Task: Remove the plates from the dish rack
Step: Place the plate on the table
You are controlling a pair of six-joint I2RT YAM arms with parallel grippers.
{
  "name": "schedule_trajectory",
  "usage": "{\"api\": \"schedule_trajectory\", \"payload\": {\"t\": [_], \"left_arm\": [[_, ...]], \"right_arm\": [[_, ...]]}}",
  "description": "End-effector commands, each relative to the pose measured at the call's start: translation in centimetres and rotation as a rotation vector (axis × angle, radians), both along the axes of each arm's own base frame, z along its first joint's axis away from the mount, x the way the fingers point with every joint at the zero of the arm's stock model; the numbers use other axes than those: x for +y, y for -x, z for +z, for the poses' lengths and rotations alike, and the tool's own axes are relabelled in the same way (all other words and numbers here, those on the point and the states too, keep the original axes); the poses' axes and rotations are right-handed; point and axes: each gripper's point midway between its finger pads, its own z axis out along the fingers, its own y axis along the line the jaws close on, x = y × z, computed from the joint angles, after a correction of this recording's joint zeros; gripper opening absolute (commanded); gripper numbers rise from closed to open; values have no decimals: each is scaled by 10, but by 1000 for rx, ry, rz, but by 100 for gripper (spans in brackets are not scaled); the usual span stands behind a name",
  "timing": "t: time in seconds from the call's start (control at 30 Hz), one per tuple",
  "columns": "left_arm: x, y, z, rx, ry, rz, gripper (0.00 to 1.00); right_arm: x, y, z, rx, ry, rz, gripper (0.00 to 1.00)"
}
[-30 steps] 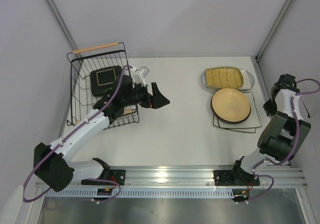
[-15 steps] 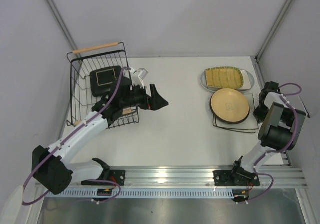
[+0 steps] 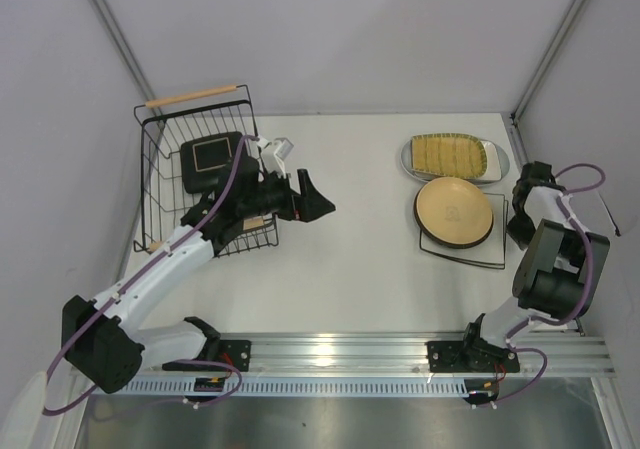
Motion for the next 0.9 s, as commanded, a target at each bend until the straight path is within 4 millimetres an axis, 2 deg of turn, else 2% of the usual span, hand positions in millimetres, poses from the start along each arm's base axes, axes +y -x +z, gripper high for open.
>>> {"api": "schedule_trajectory", "payload": {"t": [0.0, 0.07, 0.17, 0.2, 0.23, 0.27, 0.3, 0.33, 0.37, 0.4, 0.43, 0.47, 0.5, 0.53, 0.6, 0.63, 0.67, 0.7, 0.73, 0.8, 0.83, 0.87], "left_arm": [[6, -1, 11, -42, 19, 19, 96], [7, -1, 11, -43, 19, 24, 96], [7, -2, 10, -41, 21, 30, 96], [8, -4, 10, -41, 19, 42, 96], [8, -5, 7, -38, 15, 50, 96], [9, -7, 4, -36, 7, 64, 96], [11, -10, 1, -28, -1, 79, 96], [12, -12, -2, -25, -10, 92, 96], [13, -13, -4, -19, -13, 95, 96], [12, -13, -4, -13, -10, 94, 96], [12, -13, -6, -9, -9, 94, 96], [12, -13, -5, -14, -6, 97, 95], [13, -12, -5, -13, -6, 102, 95], [15, -13, -6, -11, -12, 117, 95], [19, -11, -5, -20, -16, 127, 95], [21, -10, -7, -18, -23, 133, 96], [24, -10, -5, -27, -26, 144, 96], [26, -10, -6, -29, -32, 149, 96], [28, -9, -7, -25, -37, 156, 96], [31, -9, -6, -27, -40, 165, 96], [33, -9, -6, -30, -39, 171, 96], [34, -9, -5, -31, -39, 175, 96]], "right_arm": [[-27, -6, 55, -89, 149, -85, 0], [-25, -12, 77, -144, 161, -71, 0], [5, -47, 106, -331, 61, 59, 0], [29, -63, 111, -383, -25, 145, 0], [42, -77, 124, -438, -72, 195, 0], [56, -88, 125, -466, -143, 244, 0], [84, -101, 127, -492, -224, 333, 0], [116, -117, 139, -543, -333, 440, 0], [135, -125, 141, -543, -370, 496, 0], [156, -134, 134, -520, -405, 562, 0], [196, -144, 145, -553, -473, 673, 0], [214, -150, 145, -563, -516, 713, 0], [227, -157, 132, -543, -563, 725, 0], [251, -166, 139, -567, -600, 770, 0], [267, -175, 132, -548, -626, 799, 0], [281, -180, 117, -510, -649, 813, 0], [290, -188, 123, -527, -663, 836, 0], [296, -191, 120, -515, -666, 847, 0], [301, -192, 100, -453, -661, 833, 0], [306, -201, 97, -432, -637, 835, 0], [308, -197, 79, -368, -619, 823, 0], [307, -197, 72, -340, -613, 814, 0]]}}
